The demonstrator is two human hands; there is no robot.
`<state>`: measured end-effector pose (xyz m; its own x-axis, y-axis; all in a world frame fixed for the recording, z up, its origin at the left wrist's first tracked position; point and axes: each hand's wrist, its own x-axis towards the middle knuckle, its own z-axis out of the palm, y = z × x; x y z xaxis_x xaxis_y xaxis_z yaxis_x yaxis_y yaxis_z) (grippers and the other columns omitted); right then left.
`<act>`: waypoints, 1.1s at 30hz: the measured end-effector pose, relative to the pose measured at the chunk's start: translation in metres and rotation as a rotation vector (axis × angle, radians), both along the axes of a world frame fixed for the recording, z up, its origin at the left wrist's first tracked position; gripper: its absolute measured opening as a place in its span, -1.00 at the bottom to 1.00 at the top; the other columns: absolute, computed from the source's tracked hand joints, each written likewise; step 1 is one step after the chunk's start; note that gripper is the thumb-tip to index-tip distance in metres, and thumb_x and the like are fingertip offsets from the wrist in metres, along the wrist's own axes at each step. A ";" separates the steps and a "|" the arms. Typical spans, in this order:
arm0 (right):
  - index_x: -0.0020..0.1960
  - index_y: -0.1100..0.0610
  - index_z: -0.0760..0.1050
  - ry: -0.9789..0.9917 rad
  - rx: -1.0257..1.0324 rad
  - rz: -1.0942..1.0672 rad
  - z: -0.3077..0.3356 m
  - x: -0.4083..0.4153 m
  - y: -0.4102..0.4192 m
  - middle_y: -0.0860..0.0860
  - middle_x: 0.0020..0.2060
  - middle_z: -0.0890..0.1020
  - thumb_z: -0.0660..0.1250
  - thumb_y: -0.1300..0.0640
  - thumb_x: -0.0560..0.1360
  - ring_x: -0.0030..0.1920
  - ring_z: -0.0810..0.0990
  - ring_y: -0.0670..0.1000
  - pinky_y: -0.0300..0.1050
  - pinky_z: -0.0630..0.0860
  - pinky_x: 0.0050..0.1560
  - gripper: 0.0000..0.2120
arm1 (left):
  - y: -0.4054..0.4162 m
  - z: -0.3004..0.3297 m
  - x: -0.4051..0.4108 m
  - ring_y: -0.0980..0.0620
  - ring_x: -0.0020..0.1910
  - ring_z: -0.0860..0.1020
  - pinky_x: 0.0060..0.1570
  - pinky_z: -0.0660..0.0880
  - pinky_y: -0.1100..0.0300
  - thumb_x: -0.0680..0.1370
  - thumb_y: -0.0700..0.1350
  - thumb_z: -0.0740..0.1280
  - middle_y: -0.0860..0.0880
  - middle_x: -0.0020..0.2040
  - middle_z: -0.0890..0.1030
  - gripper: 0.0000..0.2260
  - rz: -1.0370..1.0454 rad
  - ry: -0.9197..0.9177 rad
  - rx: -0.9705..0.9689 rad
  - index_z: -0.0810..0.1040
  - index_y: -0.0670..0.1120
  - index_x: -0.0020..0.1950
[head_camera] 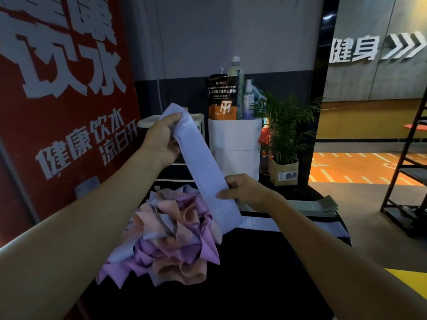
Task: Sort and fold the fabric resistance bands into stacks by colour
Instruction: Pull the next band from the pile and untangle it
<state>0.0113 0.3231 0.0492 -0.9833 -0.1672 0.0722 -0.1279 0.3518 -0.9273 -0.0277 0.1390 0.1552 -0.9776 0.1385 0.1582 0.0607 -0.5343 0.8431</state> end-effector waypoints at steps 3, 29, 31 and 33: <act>-0.03 0.41 0.52 0.005 0.079 -0.056 0.001 0.007 0.027 0.33 -0.04 0.60 0.38 0.30 0.46 -0.10 0.61 0.09 0.09 0.52 0.09 -0.83 | 0.006 -0.011 -0.007 0.05 -0.16 0.59 -0.33 0.56 0.26 0.58 -0.15 0.22 -0.06 -0.10 0.61 -0.89 0.039 -0.033 -0.016 0.53 -0.12 -0.03; -0.01 0.28 0.60 -0.018 0.141 -1.013 -0.105 0.054 0.232 0.27 -0.06 0.64 0.39 0.35 0.39 -0.06 0.59 0.28 0.12 0.54 0.03 -0.83 | 0.127 -0.211 -0.046 -0.09 -0.17 0.50 -0.39 0.50 0.20 0.45 -0.40 0.23 -0.14 -0.13 0.54 -0.78 0.197 -0.066 -0.931 0.57 -0.14 -0.08; -0.01 0.29 0.61 0.000 0.216 -1.005 -0.109 0.052 0.235 0.25 -0.04 0.65 0.36 0.37 0.40 -0.01 0.59 0.28 0.05 0.52 0.02 -0.82 | 0.132 -0.218 -0.045 -0.05 -0.16 0.47 -0.20 0.42 0.20 0.42 -0.43 0.22 -0.15 -0.16 0.53 -0.77 0.196 0.041 -1.085 0.59 -0.22 -0.04; -0.01 0.29 0.60 0.002 0.255 -1.007 -0.116 0.048 0.238 0.25 -0.04 0.65 0.33 0.39 0.40 0.02 0.59 0.27 -0.02 0.49 0.01 -0.81 | 0.134 -0.224 -0.042 -0.01 -0.14 0.46 -0.14 0.36 0.23 0.42 -0.43 0.26 -0.12 -0.15 0.53 -0.77 0.201 0.092 -1.193 0.58 -0.25 0.01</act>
